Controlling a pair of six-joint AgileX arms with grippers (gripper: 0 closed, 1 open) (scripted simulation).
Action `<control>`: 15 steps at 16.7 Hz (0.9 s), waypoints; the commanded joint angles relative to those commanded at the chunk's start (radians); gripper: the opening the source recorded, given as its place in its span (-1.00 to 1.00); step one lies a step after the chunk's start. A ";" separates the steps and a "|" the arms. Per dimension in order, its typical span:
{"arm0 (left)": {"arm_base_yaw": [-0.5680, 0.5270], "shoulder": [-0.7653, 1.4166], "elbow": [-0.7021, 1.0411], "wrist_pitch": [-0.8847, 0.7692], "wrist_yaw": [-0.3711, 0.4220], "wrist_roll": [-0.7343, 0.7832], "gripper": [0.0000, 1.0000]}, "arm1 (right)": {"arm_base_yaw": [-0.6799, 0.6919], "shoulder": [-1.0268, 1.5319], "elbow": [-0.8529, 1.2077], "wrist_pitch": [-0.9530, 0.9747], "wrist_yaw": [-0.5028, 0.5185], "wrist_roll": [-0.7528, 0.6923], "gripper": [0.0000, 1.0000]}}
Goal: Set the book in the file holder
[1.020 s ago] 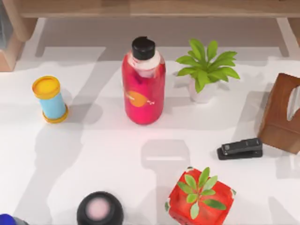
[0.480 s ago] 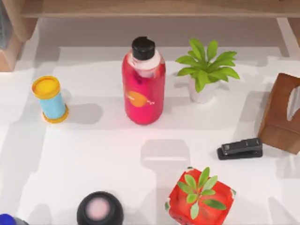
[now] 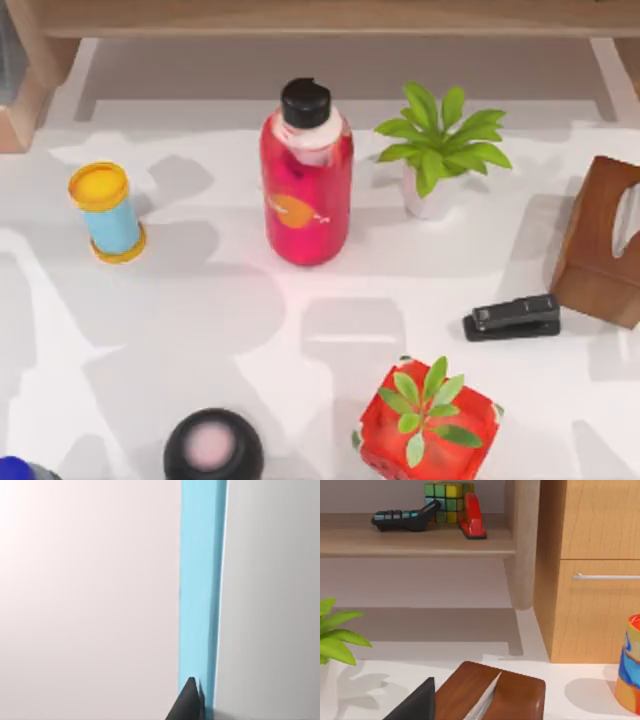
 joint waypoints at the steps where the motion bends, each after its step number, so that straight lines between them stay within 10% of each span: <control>1: 0.050 0.005 -0.072 0.031 0.035 0.064 -1.00 | 0.000 0.000 0.000 0.000 0.000 0.000 1.00; 7: 0.224 0.032 -0.445 0.222 0.280 0.424 -1.00 | 0.000 0.000 0.000 0.000 0.000 0.000 1.00; 15: 0.072 0.022 -0.631 0.435 0.597 0.732 -1.00 | 0.000 0.000 0.000 0.000 0.000 0.000 1.00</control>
